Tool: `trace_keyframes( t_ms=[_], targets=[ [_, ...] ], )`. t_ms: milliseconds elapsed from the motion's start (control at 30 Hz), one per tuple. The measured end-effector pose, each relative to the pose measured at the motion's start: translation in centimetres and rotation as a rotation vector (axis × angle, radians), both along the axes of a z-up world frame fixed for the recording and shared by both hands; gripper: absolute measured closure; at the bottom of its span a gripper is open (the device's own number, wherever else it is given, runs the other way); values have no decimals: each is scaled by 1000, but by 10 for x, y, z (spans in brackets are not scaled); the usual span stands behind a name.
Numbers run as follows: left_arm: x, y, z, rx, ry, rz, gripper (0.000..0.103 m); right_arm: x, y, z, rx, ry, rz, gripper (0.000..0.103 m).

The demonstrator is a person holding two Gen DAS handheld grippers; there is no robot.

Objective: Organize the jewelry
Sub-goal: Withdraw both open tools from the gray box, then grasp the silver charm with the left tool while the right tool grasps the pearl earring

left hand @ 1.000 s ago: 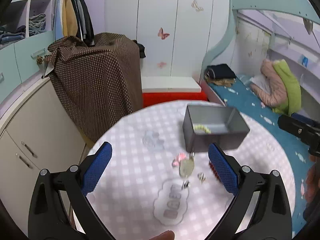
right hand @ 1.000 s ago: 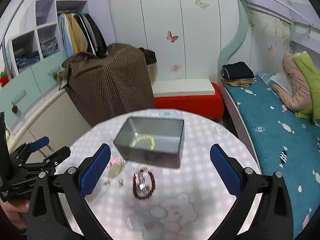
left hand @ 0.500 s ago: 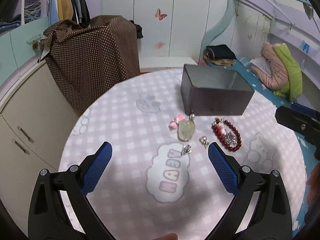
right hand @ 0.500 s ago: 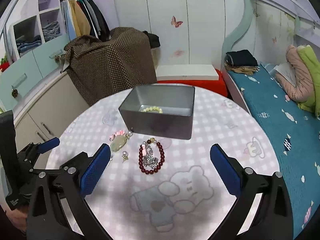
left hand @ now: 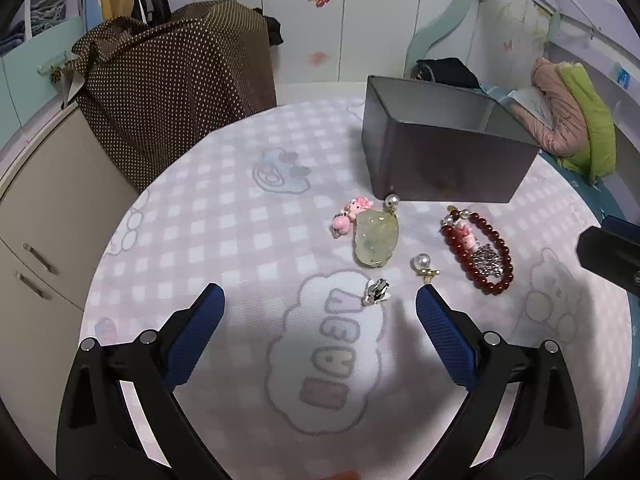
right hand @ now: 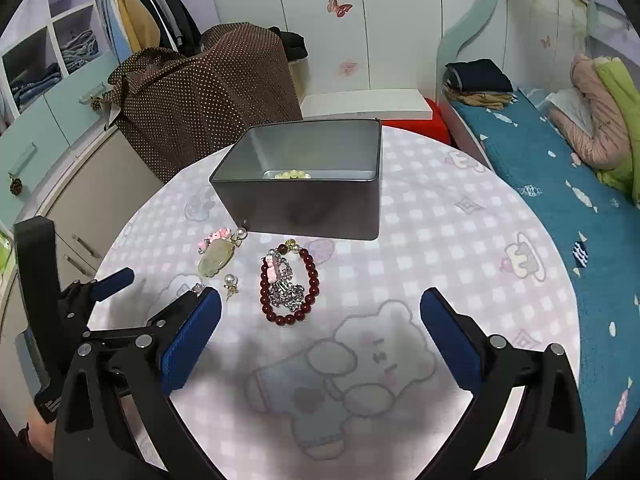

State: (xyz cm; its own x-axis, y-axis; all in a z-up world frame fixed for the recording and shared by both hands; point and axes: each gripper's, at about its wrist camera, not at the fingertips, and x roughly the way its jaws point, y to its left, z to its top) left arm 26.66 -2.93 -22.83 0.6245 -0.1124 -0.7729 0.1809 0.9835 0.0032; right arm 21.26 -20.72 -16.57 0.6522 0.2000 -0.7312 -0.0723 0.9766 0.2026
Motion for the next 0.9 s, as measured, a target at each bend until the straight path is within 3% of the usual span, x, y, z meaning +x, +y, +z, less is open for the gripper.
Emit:
trace_keyframes(
  t_ms=[133,233,300,333,367,500,533,600,667,700,733,800,900],
  targets=[
    [1,0,-3,0,11,-2,7,-2,6,3,-14,-38,16,7],
    [2,-2,-5,-1,15,-7,7,5,14,-3,-62,-1,42,7],
    [3,-3,-6,-1,16,-7,8,6,13,-2,-38,2,45,7],
    [4,-3,-7,-4,21,-4,15,6,12,-1,-31,0,36,7],
    [6,-3,-9,-9,31,-5,29,6,11,0,-26,-3,27,7],
    [6,-4,-10,-7,32,-20,39,9,10,0,-33,4,28,7],
    [6,-4,-10,-7,31,-24,46,11,11,-1,-33,10,35,7],
    [6,-3,-9,-17,30,-35,62,13,15,-2,-36,12,53,8],
    [5,1,-8,-35,34,-39,91,17,24,-3,-48,8,95,10],
    [6,6,-8,-60,43,-36,96,19,31,-4,-50,6,121,15],
    [5,10,-7,-74,48,-31,101,21,36,-5,-53,6,142,18],
    [3,22,-6,-88,40,0,102,27,49,-10,-58,17,197,37],
    [-1,39,-1,-103,26,34,102,33,65,-20,-71,42,251,51]
  ],
)
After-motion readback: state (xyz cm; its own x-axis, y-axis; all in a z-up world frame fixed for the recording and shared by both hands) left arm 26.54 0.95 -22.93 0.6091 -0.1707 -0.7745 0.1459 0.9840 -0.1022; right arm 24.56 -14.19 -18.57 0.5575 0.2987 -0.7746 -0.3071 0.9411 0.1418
